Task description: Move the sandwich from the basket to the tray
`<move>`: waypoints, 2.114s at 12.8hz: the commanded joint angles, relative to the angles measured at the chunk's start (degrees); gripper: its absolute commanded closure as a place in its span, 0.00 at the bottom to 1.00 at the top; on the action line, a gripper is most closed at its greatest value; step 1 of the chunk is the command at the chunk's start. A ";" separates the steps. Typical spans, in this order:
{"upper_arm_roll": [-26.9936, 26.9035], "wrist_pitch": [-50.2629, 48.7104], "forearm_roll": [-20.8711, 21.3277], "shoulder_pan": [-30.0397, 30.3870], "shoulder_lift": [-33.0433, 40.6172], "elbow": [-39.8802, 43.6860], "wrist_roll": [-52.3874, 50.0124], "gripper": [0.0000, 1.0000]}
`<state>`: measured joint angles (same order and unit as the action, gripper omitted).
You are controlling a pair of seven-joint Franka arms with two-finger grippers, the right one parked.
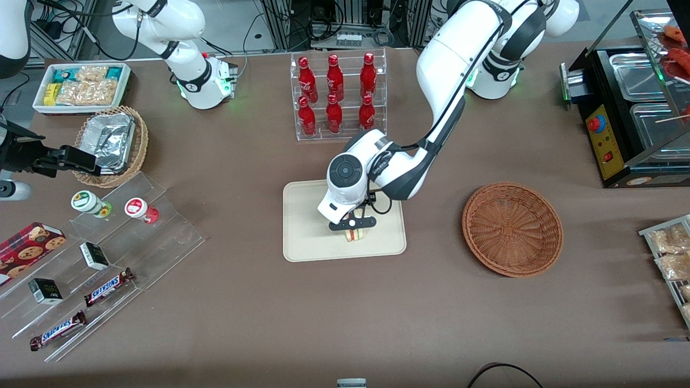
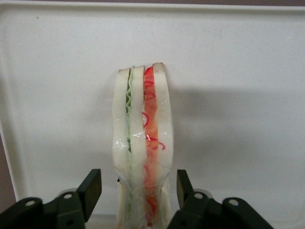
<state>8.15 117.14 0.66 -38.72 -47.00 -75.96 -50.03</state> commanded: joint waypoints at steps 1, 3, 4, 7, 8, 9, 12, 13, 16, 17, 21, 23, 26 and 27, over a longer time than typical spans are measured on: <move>-0.68 -1.29 0.74 -0.74 0.24 1.95 -0.60 0.00; -0.68 -2.34 0.74 -0.74 1.47 2.74 -0.68 0.00; -0.60 -3.57 0.66 -0.74 1.91 3.96 -0.77 0.00; -0.51 -8.92 0.65 -0.74 2.61 8.88 -0.77 0.00; -0.42 -9.99 0.65 -0.74 3.22 9.51 -0.77 0.00; -0.51 -10.09 0.74 -0.83 4.88 9.42 -1.12 0.00; -0.68 -12.36 0.13 -0.22 9.72 9.42 -0.95 0.00; -0.86 -12.81 0.21 -0.04 10.78 9.34 -0.60 0.00; -0.86 -14.47 0.04 4.26 14.29 6.28 3.68 0.00; -0.86 -14.57 -0.13 6.53 17.43 2.43 7.36 0.00; -0.77 -14.66 -4.08 15.23 26.76 -8.13 20.99 0.00; -0.77 -14.74 -5.15 19.54 30.54 -12.53 26.97 0.00; -0.77 -14.92 -5.67 25.51 34.24 -16.23 34.09 0.00; -0.77 -16.05 -7.07 27.62 35.21 -17.02 38.04 0.00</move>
<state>6.91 101.93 -4.21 -14.51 -15.51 -88.98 -17.53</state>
